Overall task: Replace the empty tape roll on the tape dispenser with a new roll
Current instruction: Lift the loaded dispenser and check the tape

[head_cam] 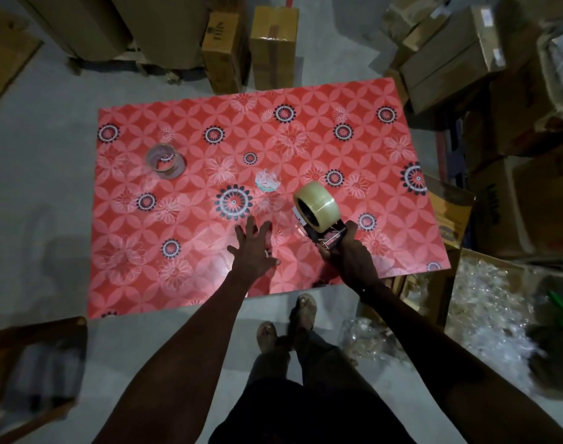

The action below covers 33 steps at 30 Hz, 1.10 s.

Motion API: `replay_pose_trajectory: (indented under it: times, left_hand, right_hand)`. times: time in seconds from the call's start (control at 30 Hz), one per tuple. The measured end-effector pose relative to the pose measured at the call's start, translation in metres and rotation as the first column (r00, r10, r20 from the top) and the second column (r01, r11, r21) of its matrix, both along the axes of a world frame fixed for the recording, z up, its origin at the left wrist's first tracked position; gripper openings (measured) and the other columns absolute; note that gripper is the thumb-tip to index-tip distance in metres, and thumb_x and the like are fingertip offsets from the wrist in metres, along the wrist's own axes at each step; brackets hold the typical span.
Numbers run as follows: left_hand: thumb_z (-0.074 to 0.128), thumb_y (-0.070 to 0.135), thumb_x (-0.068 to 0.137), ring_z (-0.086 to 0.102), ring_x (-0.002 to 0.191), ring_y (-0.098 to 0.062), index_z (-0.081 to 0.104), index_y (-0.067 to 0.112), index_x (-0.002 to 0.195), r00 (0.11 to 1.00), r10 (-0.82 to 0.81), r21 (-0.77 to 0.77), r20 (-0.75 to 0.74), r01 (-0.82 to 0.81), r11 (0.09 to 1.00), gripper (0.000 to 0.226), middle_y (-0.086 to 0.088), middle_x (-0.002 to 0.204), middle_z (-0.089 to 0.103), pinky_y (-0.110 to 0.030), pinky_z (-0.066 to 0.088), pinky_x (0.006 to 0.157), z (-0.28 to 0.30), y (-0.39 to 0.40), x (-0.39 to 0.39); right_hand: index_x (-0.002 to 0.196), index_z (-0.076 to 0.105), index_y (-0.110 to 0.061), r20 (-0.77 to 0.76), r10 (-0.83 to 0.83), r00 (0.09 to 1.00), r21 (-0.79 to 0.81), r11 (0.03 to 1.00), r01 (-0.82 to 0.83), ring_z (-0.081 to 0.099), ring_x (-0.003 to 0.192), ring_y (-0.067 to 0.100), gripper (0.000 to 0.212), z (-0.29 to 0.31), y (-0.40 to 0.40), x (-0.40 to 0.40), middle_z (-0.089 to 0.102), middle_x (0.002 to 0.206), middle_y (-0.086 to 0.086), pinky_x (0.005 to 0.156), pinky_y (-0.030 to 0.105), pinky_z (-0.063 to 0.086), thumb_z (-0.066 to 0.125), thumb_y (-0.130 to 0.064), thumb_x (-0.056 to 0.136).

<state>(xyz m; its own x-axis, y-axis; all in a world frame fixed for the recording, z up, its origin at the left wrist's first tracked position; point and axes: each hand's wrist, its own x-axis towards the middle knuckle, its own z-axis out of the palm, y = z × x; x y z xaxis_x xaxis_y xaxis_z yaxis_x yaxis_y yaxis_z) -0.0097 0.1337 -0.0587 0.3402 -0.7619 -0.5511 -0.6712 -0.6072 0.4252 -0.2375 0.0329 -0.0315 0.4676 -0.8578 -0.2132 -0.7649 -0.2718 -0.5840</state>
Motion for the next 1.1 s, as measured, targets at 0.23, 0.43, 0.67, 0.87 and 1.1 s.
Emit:
replay_pose_trajectory:
  times: [0.23, 0.43, 0.67, 0.87, 1.1]
  left_hand:
    - [0.087, 0.029, 0.081, -0.014, 0.154, -0.055, 0.017, 0.032, 0.165, 0.999, -0.02, 0.033, -0.027, 0.021, 0.999, 0.109, -0.011, 0.173, -0.015, -0.088, 0.011, 0.106, -0.002, -0.002, -0.006]
    - [0.087, 0.027, 0.082, -0.015, 0.153, -0.056, 0.02, 0.031, 0.164, 0.999, -0.043, 0.046, -0.019, 0.043, 0.998, 0.106, -0.012, 0.173, -0.017, -0.088, 0.01, 0.105, -0.002, -0.003, -0.007]
    - [0.087, 0.025, 0.083, -0.017, 0.153, -0.054, 0.019, 0.032, 0.164, 0.999, -0.05, 0.064, -0.01, 0.051, 0.997, 0.106, -0.01, 0.172, -0.02, -0.086, 0.011, 0.107, -0.005, -0.004, -0.007]
    - [0.083, 0.03, 0.087, -0.018, 0.152, -0.056, 0.013, 0.032, 0.166, 0.997, -0.075, 0.086, 0.006, 0.075, 0.993, 0.106, -0.011, 0.172, -0.022, -0.089, 0.013, 0.104, -0.008, -0.002, -0.008]
    - [0.08, 0.038, 0.089, -0.019, 0.153, -0.054, 0.007, 0.037, 0.165, 0.995, -0.091, 0.123, 0.033, 0.086, 0.989, 0.106, -0.009, 0.171, -0.025, -0.088, 0.017, 0.107, -0.01, -0.002, -0.009]
  right_hand:
    - [0.146, 0.034, 0.006, -0.111, 0.039, 0.993, -0.088, 0.995, -0.049, 0.073, 0.068, 0.04, 0.078, -0.006, 0.001, 0.001, 0.076, 0.085, 0.021, 0.057, 0.031, 0.039, 0.075, -0.038, 0.097]
    - [0.144, 0.031, -0.002, -0.129, 0.029, 0.991, -0.101, 0.994, -0.042, 0.073, 0.064, 0.033, 0.074, -0.013, 0.003, 0.006, 0.076, 0.084, 0.012, 0.054, 0.031, 0.044, 0.07, -0.044, 0.098]
    - [0.146, 0.034, 0.0, -0.17, 0.008, 0.985, -0.152, 0.988, -0.035, 0.071, 0.064, 0.037, 0.078, -0.017, 0.0, 0.011, 0.075, 0.082, 0.017, 0.053, 0.041, 0.055, 0.071, -0.047, 0.096]
    - [0.145, 0.024, -0.005, -0.17, 0.006, 0.985, -0.244, 0.969, -0.048, 0.068, 0.057, 0.033, 0.08, -0.024, 0.003, 0.009, 0.071, 0.075, 0.015, 0.05, 0.035, 0.052, 0.072, -0.047, 0.095]
    - [0.143, 0.027, -0.002, -0.152, 0.013, 0.988, -0.322, 0.945, -0.062, 0.066, 0.052, 0.032, 0.082, -0.029, 0.006, 0.007, 0.069, 0.069, 0.014, 0.045, 0.037, 0.054, 0.074, -0.049, 0.094]
